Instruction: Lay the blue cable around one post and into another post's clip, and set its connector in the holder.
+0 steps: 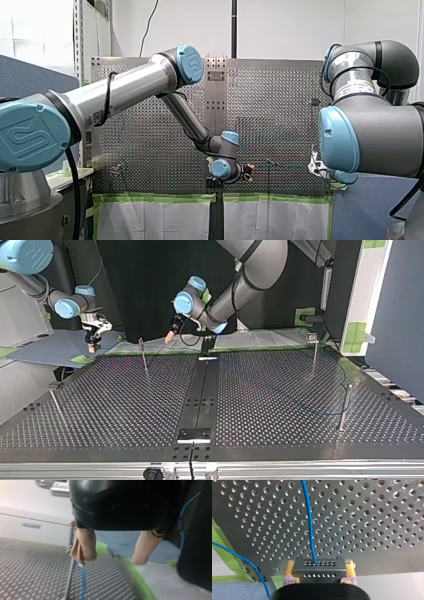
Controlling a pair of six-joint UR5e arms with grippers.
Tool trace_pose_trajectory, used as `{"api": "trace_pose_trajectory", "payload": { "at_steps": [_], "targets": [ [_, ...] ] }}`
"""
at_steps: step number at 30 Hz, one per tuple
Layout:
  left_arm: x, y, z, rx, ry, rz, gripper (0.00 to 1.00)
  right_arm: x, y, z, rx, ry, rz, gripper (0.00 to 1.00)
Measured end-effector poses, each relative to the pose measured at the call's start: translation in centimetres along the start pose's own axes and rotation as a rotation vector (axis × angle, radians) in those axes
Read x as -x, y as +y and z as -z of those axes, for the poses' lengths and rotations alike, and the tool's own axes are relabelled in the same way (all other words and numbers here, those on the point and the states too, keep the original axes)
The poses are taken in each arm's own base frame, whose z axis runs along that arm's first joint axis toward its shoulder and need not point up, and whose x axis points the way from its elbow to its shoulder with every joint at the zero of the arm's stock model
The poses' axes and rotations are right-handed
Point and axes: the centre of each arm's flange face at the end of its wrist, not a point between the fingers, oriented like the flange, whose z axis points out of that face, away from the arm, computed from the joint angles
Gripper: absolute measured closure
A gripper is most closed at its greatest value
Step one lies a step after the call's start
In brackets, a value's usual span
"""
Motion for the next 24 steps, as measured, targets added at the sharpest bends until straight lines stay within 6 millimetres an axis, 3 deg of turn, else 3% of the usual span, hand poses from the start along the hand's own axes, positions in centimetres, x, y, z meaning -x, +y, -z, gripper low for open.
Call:
{"api": "trace_pose_trajectory", "payload": {
  "at_steps": [4, 13, 24],
  "targets": [
    [-0.3, -0.4, 1.3, -0.010, 0.026, -0.011, 0.00, 0.1, -0.1, 0.0, -0.002, -0.004, 0.000, 1.00],
    [1.8, -0.6, 3.0, -0.029, -0.029, -0.008, 0.00, 0.3, -0.4, 0.0, -0.007, -0.005, -0.001, 1.00],
    [1.1, -2.3, 4.2, -0.137, -0.041, -0.027, 0.00, 0.5, -0.2, 0.0, -0.006, -0.004, -0.004, 1.00]
  ]
}}
